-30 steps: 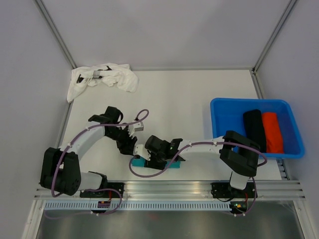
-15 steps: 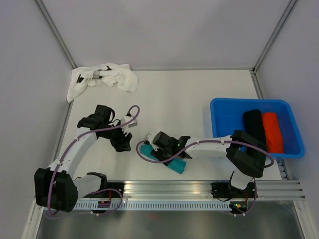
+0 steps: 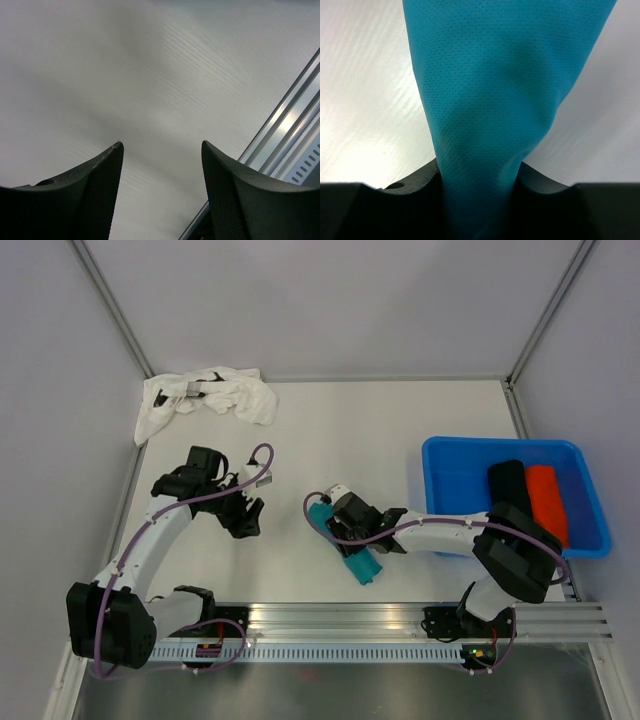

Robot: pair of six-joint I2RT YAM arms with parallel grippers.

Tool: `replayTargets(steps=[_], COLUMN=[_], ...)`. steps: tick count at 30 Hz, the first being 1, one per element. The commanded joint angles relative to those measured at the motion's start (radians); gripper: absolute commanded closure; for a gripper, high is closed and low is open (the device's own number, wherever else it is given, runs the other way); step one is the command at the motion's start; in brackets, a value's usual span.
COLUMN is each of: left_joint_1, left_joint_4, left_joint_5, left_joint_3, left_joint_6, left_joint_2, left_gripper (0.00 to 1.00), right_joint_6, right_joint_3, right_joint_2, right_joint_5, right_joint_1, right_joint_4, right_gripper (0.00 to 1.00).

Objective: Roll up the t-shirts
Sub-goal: Place the rolled tshirt into the container

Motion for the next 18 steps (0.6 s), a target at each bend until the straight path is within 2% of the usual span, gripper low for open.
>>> replayTargets(steps=[1,8,18], left_joint_1=[0.004,0.004,0.004], left_joint_4=[0.025,0.035,0.038], left_joint_5=[-0.018,-0.017,-0.017], left_joint_3=[0.052,0.079,0.078], left_joint_6=[-0.044,-0.067,-0.063], left_joint_2=[-0.019,-0.009,-0.003], left_gripper=[0.31,0.31,0.31], right_joint_6=[0.061,0.044,0.035], right_joint_3=[-0.054,-0.076,-0.074], right_joint_2=[-0.036,-0.086,-0.159], right_joint_5=[0.057,0.020,-0.014], right_joint_1=[-0.045,-0.131,-0.186], right_joint_4=[-0.038,-0.038,-0.030], right_gripper=[0.57,0.61,0.62])
